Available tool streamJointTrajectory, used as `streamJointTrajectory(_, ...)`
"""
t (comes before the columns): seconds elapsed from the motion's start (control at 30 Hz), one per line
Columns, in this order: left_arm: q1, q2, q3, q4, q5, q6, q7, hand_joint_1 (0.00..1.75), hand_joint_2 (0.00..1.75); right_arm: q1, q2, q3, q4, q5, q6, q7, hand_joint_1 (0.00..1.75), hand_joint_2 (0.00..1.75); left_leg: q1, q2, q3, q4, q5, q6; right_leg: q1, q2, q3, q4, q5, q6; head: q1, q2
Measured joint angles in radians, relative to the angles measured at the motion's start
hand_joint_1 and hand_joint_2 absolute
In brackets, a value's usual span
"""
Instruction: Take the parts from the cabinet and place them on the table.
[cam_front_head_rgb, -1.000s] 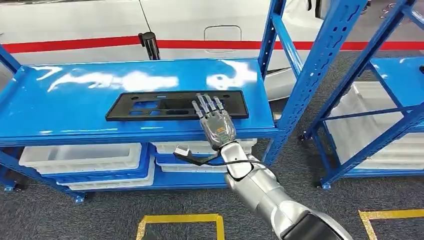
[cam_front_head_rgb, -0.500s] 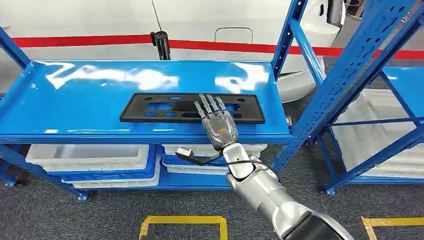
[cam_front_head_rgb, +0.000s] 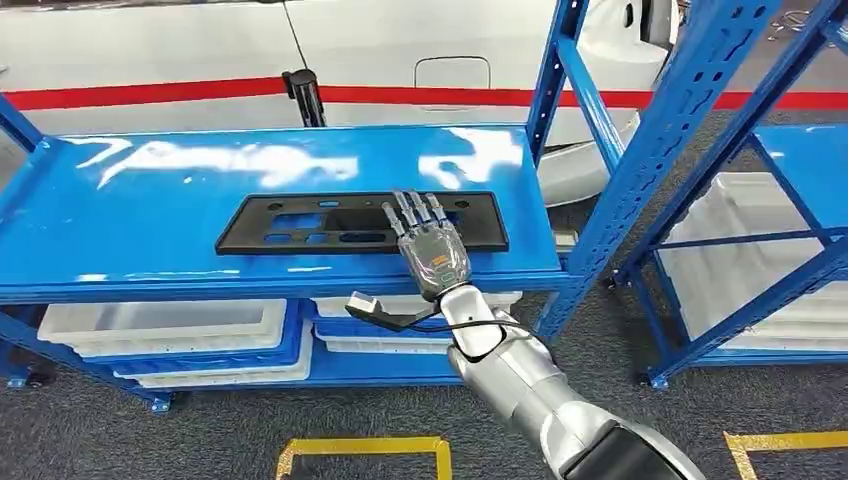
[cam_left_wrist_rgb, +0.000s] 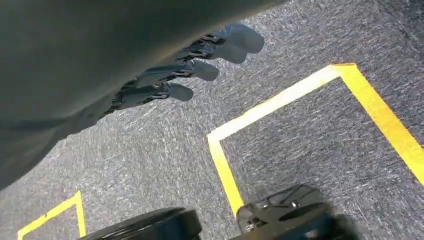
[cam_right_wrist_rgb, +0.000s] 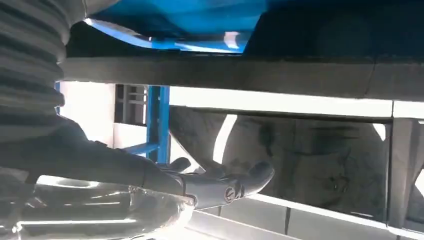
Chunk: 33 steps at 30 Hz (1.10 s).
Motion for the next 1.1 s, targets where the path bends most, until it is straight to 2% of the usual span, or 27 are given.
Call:
streamJointTrajectory(0.03,0.0,0.0,0.0,0.0,0.0,0.001,0.0,0.0,0.0,0.0,0.0,0.0,0.0,0.0,0.0,0.0,0.0,1.75,0.001,0.003,0.044,-0.085,0.035,0.003,0.0,0.0,0.005,0.0,-0.004,0.006,0.0,0.0)
streamJointTrajectory(0.07,-0.001,0.0,0.0,0.0,-0.002,0.002,0.002,0.0,0.0,-0.001,0.0,0.0,0.0,0.0,0.0,0.002,0.0,1.75,-0.006,0.003,0.06,-0.115,0.026,0.008,0.014,0.001,0.005,0.003,-0.009,0.014,0.0,0.0)
streamJointTrajectory(0.13,-0.002,0.0,0.0,0.0,-0.006,0.003,0.004,0.0,0.0,-0.002,0.0,0.0,0.0,0.0,0.0,0.004,0.0,1.75,-0.009,0.0,0.057,-0.114,0.027,0.018,0.012,0.001,0.003,0.002,-0.011,0.019,0.006,0.0)
streamJointTrajectory(0.2,-0.001,0.0,0.0,0.0,-0.009,0.005,0.007,0.0,0.0,-0.003,0.0,0.0,0.0,0.0,0.0,0.009,0.0,1.75,-0.018,-0.002,0.056,-0.115,0.024,0.036,0.008,-0.001,0.005,-0.003,-0.013,0.035,0.005,0.0)
streamJointTrajectory(0.23,-0.001,0.0,0.0,0.0,-0.011,0.007,0.007,0.0,0.0,-0.005,0.001,0.0,-0.001,0.0,0.0,0.011,0.0,1.75,-0.013,-0.002,0.066,-0.127,0.031,0.046,0.016,-0.001,0.001,0.0,-0.017,0.042,0.006,0.0)
streamJointTrajectory(0.27,-0.001,0.0,0.0,0.0,-0.012,0.008,0.007,0.0,0.0,-0.006,-0.001,0.0,-0.001,0.0,0.0,0.013,0.0,1.75,-0.013,-0.002,0.069,-0.132,0.034,0.052,0.009,-0.004,-0.009,0.023,-0.025,0.042,0.006,0.0)
streamJointTrajectory(0.3,-0.002,0.0,0.0,0.0,-0.014,0.009,0.007,0.0,0.0,-0.009,-0.001,0.0,-0.001,0.0,0.0,0.015,0.0,1.75,-0.014,-0.001,0.07,-0.133,0.032,0.059,0.012,-0.003,-0.031,0.067,-0.048,0.036,0.006,0.0)
streamJointTrajectory(0.33,-0.004,0.0,0.0,0.0,-0.014,0.009,0.007,0.0,0.0,-0.01,-0.003,0.0,-0.001,0.0,0.0,0.018,0.0,1.75,-0.016,-0.001,0.071,-0.133,0.032,0.066,0.009,-0.003,-0.077,0.156,-0.085,0.028,0.008,0.0)
streamJointTrajectory(0.37,-0.004,0.0,0.0,0.0,-0.016,0.009,0.007,0.0,0.0,-0.008,-0.005,0.0,0.0,0.0,0.0,0.019,0.0,1.75,-0.017,-0.002,0.071,-0.133,0.031,0.069,0.008,-0.003,-0.126,0.242,-0.116,0.024,0.007,0.0)
streamJointTrajectory(0.4,-0.003,0.0,0.0,0.0,-0.017,0.01,0.008,0.0,0.0,-0.004,-0.009,0.0,0.001,0.0,0.0,0.02,0.0,1.75,-0.017,-0.003,0.07,-0.133,0.03,0.07,0.008,-0.003,-0.169,0.315,-0.136,0.025,0.009,0.0)
streamJointTrajectory(0.43,-0.002,0.0,0.0,0.0,-0.019,0.011,0.012,0.0,0.0,-0.001,-0.012,0.001,0.001,0.0,0.0,0.021,0.0,1.75,-0.018,-0.005,0.071,-0.132,0.03,0.069,0.008,-0.003,-0.192,0.347,-0.137,0.031,0.009,0.0)
streamJointTrajectory(0.47,-0.002,0.0,0.0,0.0,-0.022,0.013,0.014,0.0,0.0,0.0,-0.013,0.001,0.001,0.0,0.0,0.021,0.0,1.75,-0.018,-0.007,0.072,-0.132,0.029,0.069,0.008,-0.003,-0.189,0.326,-0.12,0.039,0.009,0.0)
streamJointTrajectory(0.5,-0.002,0.0,-0.001,0.0,-0.024,0.015,0.015,0.0,0.0,-0.002,-0.014,0.0,0.001,0.0,0.0,0.021,0.0,1.75,-0.018,-0.008,0.074,-0.132,0.027,0.067,0.008,-0.003,-0.159,0.258,-0.086,0.049,0.01,0.0)
streamJointTrajectory(0.53,-0.002,0.0,-0.002,0.0,-0.024,0.017,0.016,0.0,0.0,-0.002,-0.014,0.0,0.001,0.0,0.0,0.021,0.0,1.75,-0.018,-0.009,0.077,-0.132,0.025,0.064,0.008,-0.004,-0.112,0.16,-0.046,0.057,0.01,0.0)
streamJointTrajectory(0.57,-0.003,0.0,-0.002,0.0,-0.023,0.018,0.02,0.0,0.0,-0.002,-0.014,0.0,0.001,0.0,0.0,0.021,0.0,1.75,-0.018,-0.01,0.08,-0.132,0.023,0.061,0.008,-0.005,-0.065,0.067,-0.016,0.058,0.01,0.0)
streamJointTrajectory(0.6,-0.003,0.0,-0.002,0.0,-0.021,0.018,0.023,0.0,0.0,-0.004,-0.013,0.0,0.001,0.0,0.0,0.021,0.24,1.75,-0.026,-0.01,0.079,-0.129,0.02,0.054,0.011,-0.007,-0.032,0.004,-0.005,0.05,0.011,0.0)
streamJointTrajectory(0.63,-0.002,0.0,-0.002,0.0,-0.021,0.018,0.023,0.0,0.0,-0.004,-0.01,0.0,0.001,0.0,0.0,0.019,1.75,1.75,-0.028,-0.01,0.078,-0.126,0.015,0.049,0.013,-0.007,-0.027,0.002,0.014,0.043,0.01,0.0)
streamJointTrajectory(0.67,-0.001,0.0,-0.002,0.0,-0.02,0.02,0.023,0.0,0.0,-0.003,-0.009,-0.002,0.001,0.0,0.0,0.014,1.75,1.75,-0.031,-0.008,0.077,-0.121,0.007,0.054,-0.002,-0.007,-0.028,0.0,0.021,0.04,0.007,0.0)
streamJointTrajectory(0.7,-0.001,0.0,-0.002,0.0,-0.02,0.023,0.022,0.0,0.0,-0.003,-0.008,-0.007,0.003,0.0,0.0,0.006,1.75,1.75,-0.027,-0.008,0.079,-0.121,0.009,0.065,0.003,-0.007,-0.028,0.001,0.02,0.041,0.007,0.0)
streamJointTrajectory(0.73,-0.001,0.0,-0.002,0.0,-0.02,0.025,0.022,0.0,0.0,-0.003,-0.005,-0.012,0.005,-0.002,0.0,0.0,1.75,1.75,-0.024,-0.007,0.079,-0.121,0.009,0.059,0.006,-0.006,-0.028,0.001,0.021,0.04,0.008,0.0)
streamJointTrajectory(0.77,-0.001,0.0,-0.002,0.0,-0.02,0.027,0.022,0.0,0.0,-0.004,-0.003,-0.014,0.008,-0.015,0.0,0.002,1.75,1.75,-0.022,-0.007,0.08,-0.122,0.01,0.057,0.008,-0.005,-0.029,0.001,0.021,0.04,0.008,0.0)
streamJointTrajectory(0.83,-0.001,0.0,-0.002,0.0,-0.022,0.032,0.022,0.0,0.0,-0.005,-0.002,-0.013,0.012,-0.02,0.0,0.002,1.75,1.75,-0.02,-0.006,0.081,-0.124,0.012,0.055,0.011,-0.004,-0.029,0.001,0.02,0.039,0.008,0.0)
streamJointTrajectory(0.9,-0.001,0.0,-0.002,0.0,-0.026,0.034,0.02,0.0,0.0,-0.006,-0.002,-0.016,0.017,-0.018,0.0,-0.003,1.75,1.75,-0.019,-0.006,0.081,-0.125,0.012,0.055,0.013,-0.004,-0.029,0.002,0.019,0.031,0.008,0.0)
streamJointTrajectory(0.97,-0.001,0.0,-0.003,0.0,-0.029,0.035,0.016,0.0,0.0,-0.006,0.0,-0.022,0.022,-0.012,0.0,-0.009,1.75,1.75,-0.017,-0.006,0.082,-0.126,0.012,0.053,0.015,-0.004,-0.029,0.002,0.019,0.031,0.008,0.0)
streamJointTrajectory(1.03,-0.001,0.0,-0.003,0.0,-0.029,0.035,0.015,0.0,0.0,-0.006,0.0,-0.03,0.026,-0.012,0.0,-0.012,1.75,1.75,-0.015,-0.006,0.082,-0.126,0.011,0.04,0.017,-0.004,-0.029,0.002,0.018,0.029,0.007,0.0)
streamJointTrajectory(1.1,-0.001,0.0,-0.003,0.0,-0.029,0.035,0.014,0.0,0.0,-0.006,0.0,-0.034,0.027,-0.011,0.0,-0.013,1.75,1.75,-0.014,-0.006,0.082,-0.126,0.011,0.038,0.018,-0.005,-0.029,0.002,0.018,0.028,0.007,0.0)
